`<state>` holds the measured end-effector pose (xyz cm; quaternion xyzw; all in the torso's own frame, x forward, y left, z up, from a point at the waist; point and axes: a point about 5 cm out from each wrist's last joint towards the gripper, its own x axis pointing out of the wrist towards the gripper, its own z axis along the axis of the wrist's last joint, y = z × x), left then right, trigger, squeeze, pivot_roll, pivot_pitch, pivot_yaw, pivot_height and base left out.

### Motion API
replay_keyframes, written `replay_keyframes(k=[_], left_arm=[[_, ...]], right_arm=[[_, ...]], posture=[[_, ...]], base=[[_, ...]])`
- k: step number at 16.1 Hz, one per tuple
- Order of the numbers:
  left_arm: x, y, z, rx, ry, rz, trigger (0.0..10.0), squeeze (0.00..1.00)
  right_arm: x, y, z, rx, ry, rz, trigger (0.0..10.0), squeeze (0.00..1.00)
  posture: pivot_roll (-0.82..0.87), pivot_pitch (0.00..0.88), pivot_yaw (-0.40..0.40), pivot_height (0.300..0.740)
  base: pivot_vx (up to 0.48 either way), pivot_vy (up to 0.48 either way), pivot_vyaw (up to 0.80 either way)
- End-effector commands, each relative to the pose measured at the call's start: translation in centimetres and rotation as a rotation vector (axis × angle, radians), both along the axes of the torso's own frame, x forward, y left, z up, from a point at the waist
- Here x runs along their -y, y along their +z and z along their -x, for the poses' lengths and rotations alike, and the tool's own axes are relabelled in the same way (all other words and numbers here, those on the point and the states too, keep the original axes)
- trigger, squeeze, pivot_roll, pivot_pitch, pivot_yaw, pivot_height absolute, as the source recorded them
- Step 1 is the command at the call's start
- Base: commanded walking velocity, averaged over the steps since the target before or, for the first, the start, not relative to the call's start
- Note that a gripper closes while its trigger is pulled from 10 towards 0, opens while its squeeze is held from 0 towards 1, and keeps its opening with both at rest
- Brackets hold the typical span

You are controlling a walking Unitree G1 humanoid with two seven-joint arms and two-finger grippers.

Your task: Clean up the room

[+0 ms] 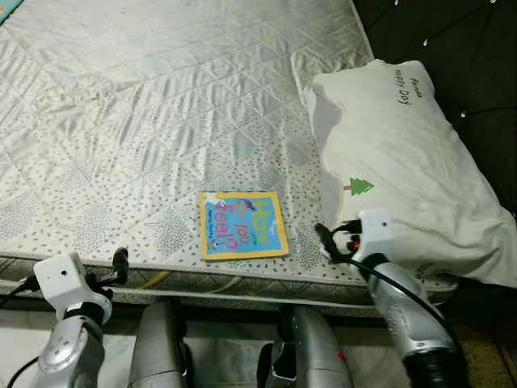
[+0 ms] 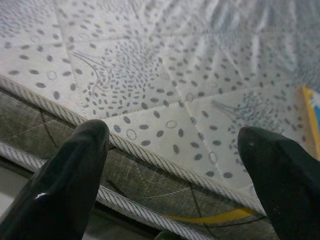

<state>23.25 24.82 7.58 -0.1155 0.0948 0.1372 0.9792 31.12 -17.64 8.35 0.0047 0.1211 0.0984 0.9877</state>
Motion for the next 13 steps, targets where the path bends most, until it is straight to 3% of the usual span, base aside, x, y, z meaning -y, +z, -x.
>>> replay_keyframes(k=[1,3,8,10,13], left_arm=[[-0.1,-0.6,-0.4,-0.031,-0.032,0.027,10.0,0.0],[-0.2,-0.9,-1.3,-0.052,-0.064,0.014,10.0,0.0],[0.2,-0.5,-4.0,-0.027,-0.128,0.03,10.0,0.0],[-0.1,-0.2,-5.3,-0.019,-0.134,0.033,10.0,0.0],[-0.2,0.5,-7.5,-0.024,-0.172,0.01,10.0,0.0]], right_arm=[[1.6,-0.1,0.6,-0.003,-0.037,0.018,10.0,0.0],[2.7,0.6,0.9,0.017,-0.052,0.022,10.0,0.0],[6.9,0.9,4.9,-0.028,-0.076,0.137,10.0,0.0],[7.6,1.6,5.9,-0.029,-0.081,0.147,10.0,0.0],[7.4,3.6,6.5,0.003,-0.069,0.14,10.0,0.0]], posture=[[-0.09,0.245,-0.178,0.596],[-0.12,0.257,-0.193,0.596],[-0.22,0.311,-0.239,0.596],[-0.27,0.325,-0.252,0.596],[-0.3,0.335,-0.268,0.596]], base=[[0.0,0.0,0.0],[0.0,0.0,0.0],[0.0,0.0,0.0],[0.0,0.0,0.0],[0.0,0.0,0.0]])
